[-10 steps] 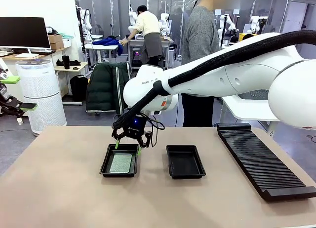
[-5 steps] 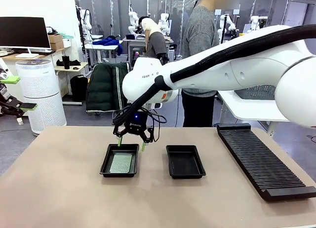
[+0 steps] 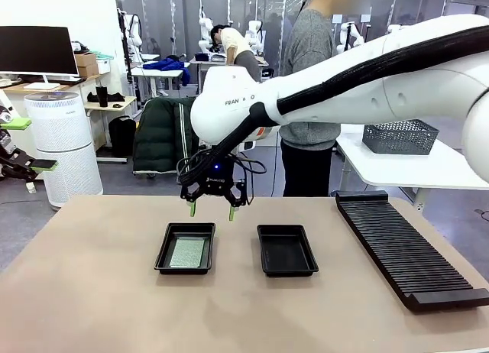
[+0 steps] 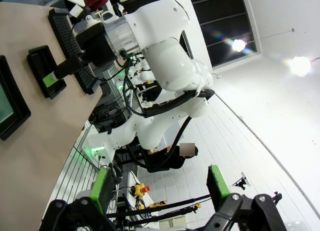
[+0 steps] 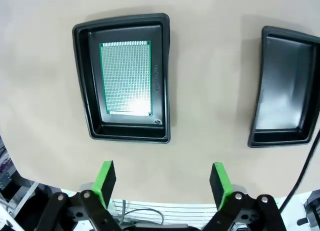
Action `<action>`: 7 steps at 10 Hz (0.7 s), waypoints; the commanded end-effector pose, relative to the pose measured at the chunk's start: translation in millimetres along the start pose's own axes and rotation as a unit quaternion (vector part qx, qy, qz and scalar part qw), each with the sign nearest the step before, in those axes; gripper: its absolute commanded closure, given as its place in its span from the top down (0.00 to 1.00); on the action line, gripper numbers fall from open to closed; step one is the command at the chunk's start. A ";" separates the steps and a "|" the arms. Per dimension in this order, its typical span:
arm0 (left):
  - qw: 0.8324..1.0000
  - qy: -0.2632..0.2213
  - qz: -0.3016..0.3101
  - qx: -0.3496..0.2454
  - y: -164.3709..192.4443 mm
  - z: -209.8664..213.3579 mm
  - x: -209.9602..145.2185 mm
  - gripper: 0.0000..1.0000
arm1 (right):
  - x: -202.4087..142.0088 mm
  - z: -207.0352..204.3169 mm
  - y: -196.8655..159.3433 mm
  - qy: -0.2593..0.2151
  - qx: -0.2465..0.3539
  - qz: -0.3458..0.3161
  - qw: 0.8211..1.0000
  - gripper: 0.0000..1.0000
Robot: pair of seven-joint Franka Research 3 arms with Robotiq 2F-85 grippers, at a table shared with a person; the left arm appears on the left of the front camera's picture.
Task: Inspect and transfer BCBs to ESD trays.
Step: Pick up the Blank PCB from the PCB Rack and place it in the left ESD tray.
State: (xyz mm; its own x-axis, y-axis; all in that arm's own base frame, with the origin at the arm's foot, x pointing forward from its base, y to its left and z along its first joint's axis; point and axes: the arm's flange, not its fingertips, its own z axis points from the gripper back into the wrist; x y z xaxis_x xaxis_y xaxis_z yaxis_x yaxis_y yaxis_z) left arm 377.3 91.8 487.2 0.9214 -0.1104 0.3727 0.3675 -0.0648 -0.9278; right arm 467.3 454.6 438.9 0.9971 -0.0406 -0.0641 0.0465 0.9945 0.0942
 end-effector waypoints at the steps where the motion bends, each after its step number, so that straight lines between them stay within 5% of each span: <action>1: 1.000 -0.001 -0.001 0.000 -1.5 0.7 -0.3 1.00 | -10.9 2.3 -6.6 -0.017 -0.016 -0.011 1.000 1.00; 7: 1.000 -0.001 -0.001 0.000 -1.5 0.7 -0.3 1.00 | -2.7 8.5 -1.4 -0.010 -0.002 0.003 1.000 1.00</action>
State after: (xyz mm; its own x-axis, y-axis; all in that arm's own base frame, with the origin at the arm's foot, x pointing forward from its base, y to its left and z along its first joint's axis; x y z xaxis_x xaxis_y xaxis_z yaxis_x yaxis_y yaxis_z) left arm 377.3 91.8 487.2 0.9214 -0.1104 0.3727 0.3675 -0.0648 -0.9278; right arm 465.8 452.3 446.5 0.9984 -0.0356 -0.0447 0.0396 0.9949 0.0926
